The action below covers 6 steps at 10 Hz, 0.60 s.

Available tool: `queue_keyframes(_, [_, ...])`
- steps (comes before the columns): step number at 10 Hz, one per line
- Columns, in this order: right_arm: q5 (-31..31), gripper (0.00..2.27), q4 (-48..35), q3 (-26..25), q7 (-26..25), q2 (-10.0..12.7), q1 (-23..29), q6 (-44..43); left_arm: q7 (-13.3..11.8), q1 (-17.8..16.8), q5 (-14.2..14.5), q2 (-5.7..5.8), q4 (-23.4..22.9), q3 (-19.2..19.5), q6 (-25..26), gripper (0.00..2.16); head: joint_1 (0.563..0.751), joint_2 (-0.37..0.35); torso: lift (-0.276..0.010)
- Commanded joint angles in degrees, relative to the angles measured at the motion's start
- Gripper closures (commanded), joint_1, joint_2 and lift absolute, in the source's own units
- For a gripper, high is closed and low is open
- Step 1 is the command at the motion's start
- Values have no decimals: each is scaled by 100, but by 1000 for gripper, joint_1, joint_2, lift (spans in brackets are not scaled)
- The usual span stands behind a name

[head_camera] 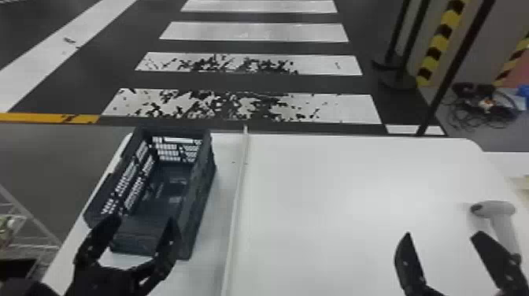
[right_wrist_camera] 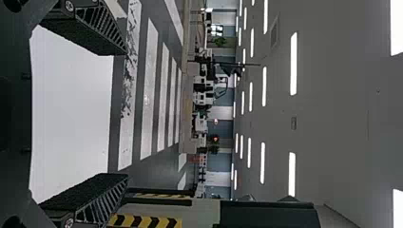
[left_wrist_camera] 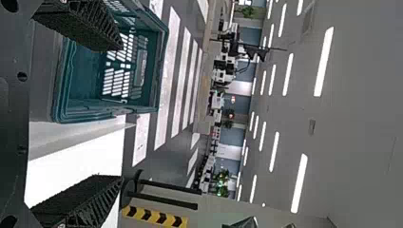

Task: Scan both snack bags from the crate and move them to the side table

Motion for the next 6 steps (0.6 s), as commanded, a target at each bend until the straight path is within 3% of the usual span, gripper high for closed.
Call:
queue_keyframes(1, [0,73,22,0,-1,0,-8,-48,-15,0,0,0,12,-5,0,19,695,25,-95])
queue_keyframes(6, [0,73,57,9,-1,0,-8,-153,-67,-35,0,0,29,-32,-18,19,695,20,-95])
